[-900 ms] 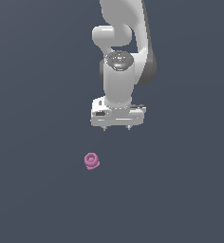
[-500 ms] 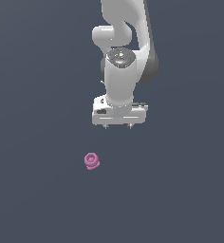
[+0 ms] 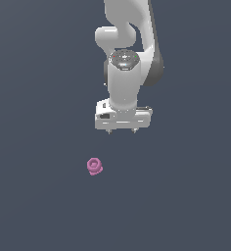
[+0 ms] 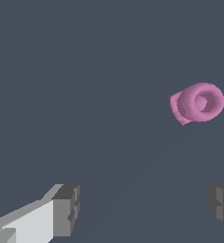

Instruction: Pick up the object and move it to a goal position.

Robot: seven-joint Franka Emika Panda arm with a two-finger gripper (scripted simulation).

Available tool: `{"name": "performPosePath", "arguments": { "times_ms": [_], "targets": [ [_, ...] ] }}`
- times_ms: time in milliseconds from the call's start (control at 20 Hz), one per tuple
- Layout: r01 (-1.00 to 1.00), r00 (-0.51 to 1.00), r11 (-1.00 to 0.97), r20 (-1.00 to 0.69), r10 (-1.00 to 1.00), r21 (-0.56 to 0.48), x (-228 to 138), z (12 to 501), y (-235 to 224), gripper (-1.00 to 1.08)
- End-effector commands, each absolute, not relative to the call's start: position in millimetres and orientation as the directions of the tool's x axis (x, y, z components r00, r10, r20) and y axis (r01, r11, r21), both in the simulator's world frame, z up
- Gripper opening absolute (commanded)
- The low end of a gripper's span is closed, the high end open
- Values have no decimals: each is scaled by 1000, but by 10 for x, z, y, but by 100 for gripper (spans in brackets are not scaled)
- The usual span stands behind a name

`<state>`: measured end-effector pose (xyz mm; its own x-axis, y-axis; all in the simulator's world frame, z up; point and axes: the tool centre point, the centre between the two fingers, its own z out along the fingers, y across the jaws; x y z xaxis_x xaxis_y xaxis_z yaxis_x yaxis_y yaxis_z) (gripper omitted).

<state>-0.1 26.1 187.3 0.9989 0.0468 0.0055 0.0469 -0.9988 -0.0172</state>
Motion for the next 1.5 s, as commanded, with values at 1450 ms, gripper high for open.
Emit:
{"name": "performPosePath", "arguments": {
  "times_ms": [1450],
  "targets": [
    [436, 900, -900, 0, 436, 0, 834, 929, -923, 100]
  ]
}}
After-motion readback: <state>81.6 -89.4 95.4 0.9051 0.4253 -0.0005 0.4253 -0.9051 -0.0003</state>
